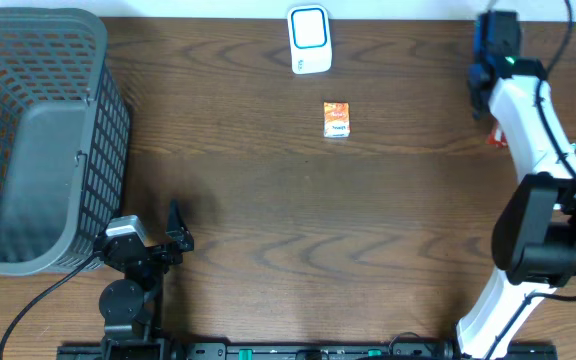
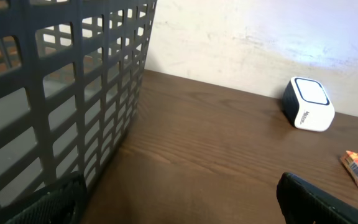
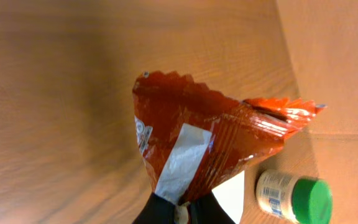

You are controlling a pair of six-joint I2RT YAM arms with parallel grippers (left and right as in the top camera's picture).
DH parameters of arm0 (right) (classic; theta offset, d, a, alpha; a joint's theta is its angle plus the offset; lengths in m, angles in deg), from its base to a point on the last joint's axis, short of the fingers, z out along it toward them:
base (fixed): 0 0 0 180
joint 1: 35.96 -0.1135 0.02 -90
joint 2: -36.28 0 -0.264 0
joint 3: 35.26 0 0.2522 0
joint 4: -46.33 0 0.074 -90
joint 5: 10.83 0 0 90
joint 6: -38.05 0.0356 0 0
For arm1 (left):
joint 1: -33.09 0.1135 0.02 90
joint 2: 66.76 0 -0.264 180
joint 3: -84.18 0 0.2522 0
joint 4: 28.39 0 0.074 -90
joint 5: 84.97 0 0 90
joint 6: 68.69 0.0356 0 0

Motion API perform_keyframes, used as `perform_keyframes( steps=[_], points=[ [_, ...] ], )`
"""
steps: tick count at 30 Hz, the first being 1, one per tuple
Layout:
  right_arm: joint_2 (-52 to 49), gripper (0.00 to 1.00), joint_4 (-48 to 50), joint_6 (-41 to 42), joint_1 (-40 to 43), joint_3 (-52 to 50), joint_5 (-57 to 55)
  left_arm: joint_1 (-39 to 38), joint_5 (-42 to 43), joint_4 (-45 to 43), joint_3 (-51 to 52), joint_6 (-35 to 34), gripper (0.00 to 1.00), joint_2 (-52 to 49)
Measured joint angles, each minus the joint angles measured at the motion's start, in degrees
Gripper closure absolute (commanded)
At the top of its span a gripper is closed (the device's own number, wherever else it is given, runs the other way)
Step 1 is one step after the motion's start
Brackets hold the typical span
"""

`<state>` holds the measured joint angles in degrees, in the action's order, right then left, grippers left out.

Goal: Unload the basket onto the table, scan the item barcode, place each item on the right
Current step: 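Carry the Top bar to the right edge and release it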

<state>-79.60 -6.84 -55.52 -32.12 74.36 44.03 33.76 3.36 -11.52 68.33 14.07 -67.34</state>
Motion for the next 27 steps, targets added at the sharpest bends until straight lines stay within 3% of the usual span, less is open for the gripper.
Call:
perform_keyframes(
  steps=[6,15,16,17,18,27],
  points=[
    [-0.1,0.99,10.6,-0.1,7.4,-8.2,1.8,0.0,0.0,0.0,0.0,0.0,0.02,0.0],
    [-0.2,0.97,12.1,-3.8,18.7,-9.3,2.1,0.0,0.0,0.0,0.0,0.0,0.02,0.0],
    [-0.2,0.88,12.2,-5.2,19.6,-9.3,2.1,0.0,0.0,0.0,0.0,0.0,0.02,0.0],
    [-0.2,0.60,12.3,-7.2,20.3,-9.3,2.1,0.0,0.0,0.0,0.0,0.0,0.02,0.0],
    [-0.2,0.01,12.3,-8.9,20.7,-9.4,2.0,0.0,0.0,0.0,0.0,0.0,0.02,0.0],
    [-0.2,0.01,11.5,-16.5,19.8,-9.4,11.3,0.0,0.0,0.0,0.0,0.0,0.02,0.0]
  ],
)
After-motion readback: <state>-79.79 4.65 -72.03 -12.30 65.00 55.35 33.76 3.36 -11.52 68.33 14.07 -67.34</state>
